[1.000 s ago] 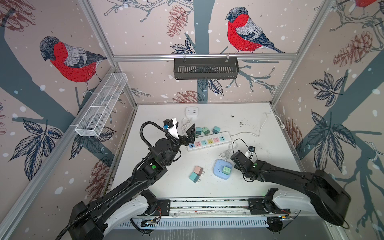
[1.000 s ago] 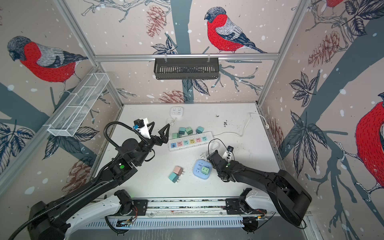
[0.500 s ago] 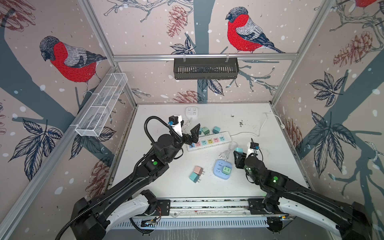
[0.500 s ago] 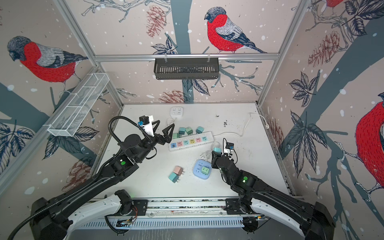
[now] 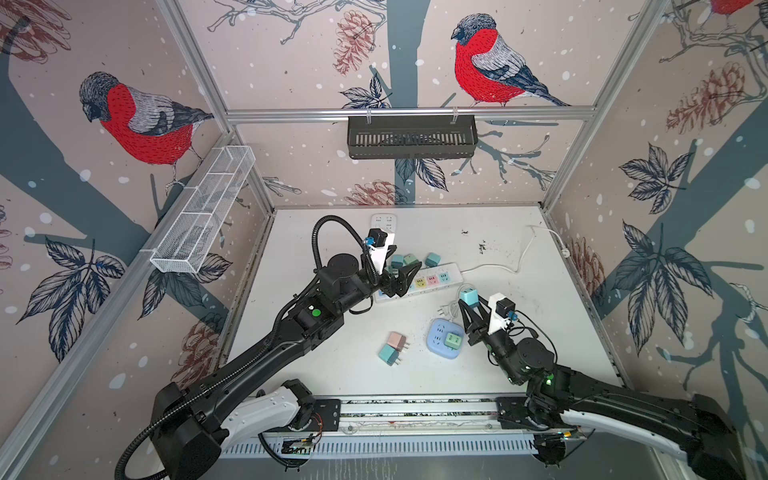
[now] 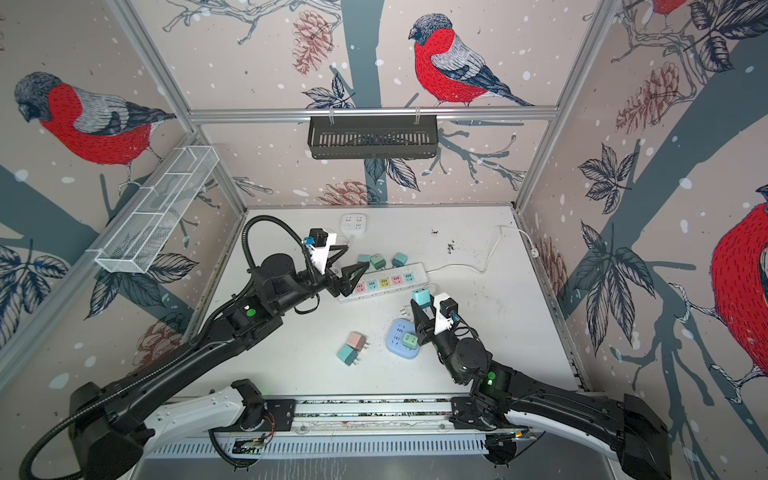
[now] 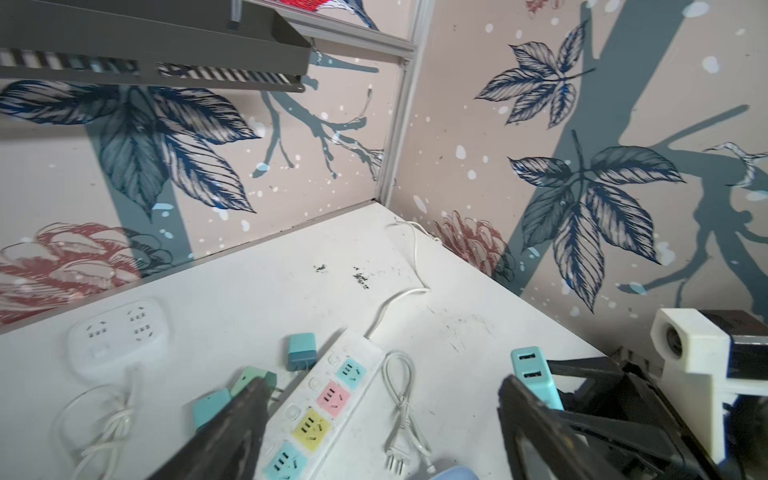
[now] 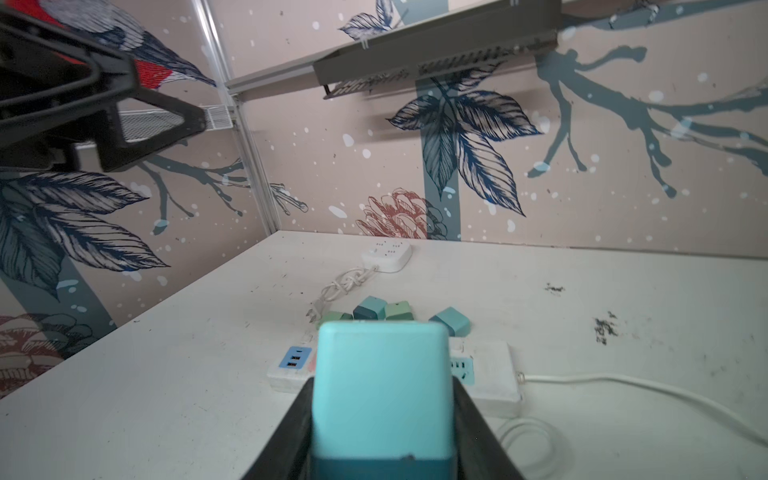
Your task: Insert the plug
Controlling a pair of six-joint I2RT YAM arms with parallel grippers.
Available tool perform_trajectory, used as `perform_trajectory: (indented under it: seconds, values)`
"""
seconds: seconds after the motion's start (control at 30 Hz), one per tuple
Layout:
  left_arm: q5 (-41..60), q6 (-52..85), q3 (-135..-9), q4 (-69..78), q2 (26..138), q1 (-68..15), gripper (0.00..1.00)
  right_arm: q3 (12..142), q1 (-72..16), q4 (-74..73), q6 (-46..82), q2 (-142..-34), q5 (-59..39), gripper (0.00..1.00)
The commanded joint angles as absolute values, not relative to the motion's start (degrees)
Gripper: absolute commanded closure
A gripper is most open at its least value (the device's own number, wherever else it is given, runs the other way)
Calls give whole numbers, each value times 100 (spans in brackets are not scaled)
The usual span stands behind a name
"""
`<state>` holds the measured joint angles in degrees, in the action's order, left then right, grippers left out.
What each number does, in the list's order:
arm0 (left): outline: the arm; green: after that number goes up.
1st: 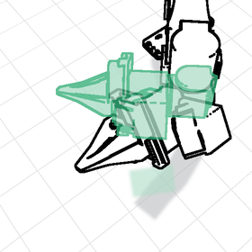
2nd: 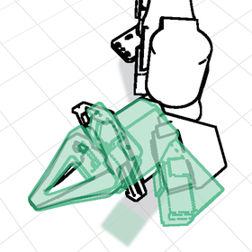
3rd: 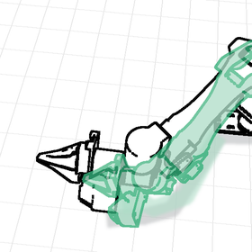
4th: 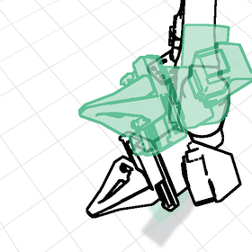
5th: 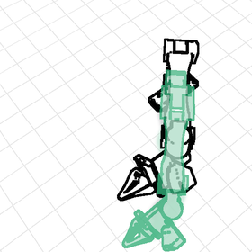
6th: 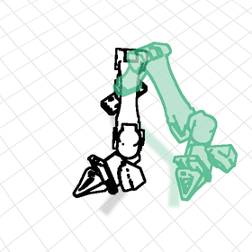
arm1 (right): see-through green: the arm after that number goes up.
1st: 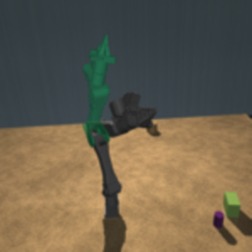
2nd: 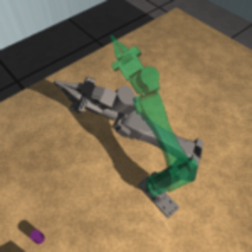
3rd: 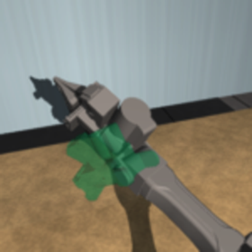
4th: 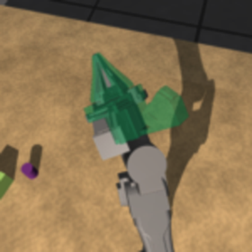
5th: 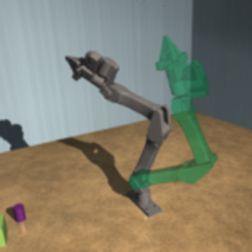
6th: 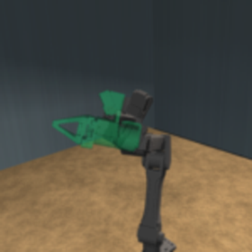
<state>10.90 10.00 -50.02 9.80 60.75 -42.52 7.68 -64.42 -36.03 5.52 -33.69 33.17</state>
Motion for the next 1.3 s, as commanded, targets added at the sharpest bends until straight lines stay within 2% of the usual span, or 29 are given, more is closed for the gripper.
perform_trajectory:
  seconds: [0.0, 0.17, 0.47, 0.73, 0.97, 1.27]
  values:
    - [1901, 730, -5190, 827, 6224, -4343, 18, 695, -6452, -4429, -723, -3395, 2718, 97]
    - [1743, 468, -5360, 639, 6367, -4734, 19, 588, -6477, -4694, -1463, -3371, 2135, 97]
    - [2206, 287, -5585, 434, 6572, -5027, 24, 530, -6771, -5021, -2343, -3460, 1798, 97]
    - [2592, 271, -5659, 274, 6680, -5049, 25, 525, -6943, -5384, -2871, -3486, 1802, 97]
    - [2812, 343, -5662, 323, 6625, -5097, 25, 612, -6926, -5758, -3110, -3551, 2325, 97]
    - [2816, 282, -5686, 255, 6674, -5254, 23, 811, -6882, -6049, -3273, -3911, 2197, 97]
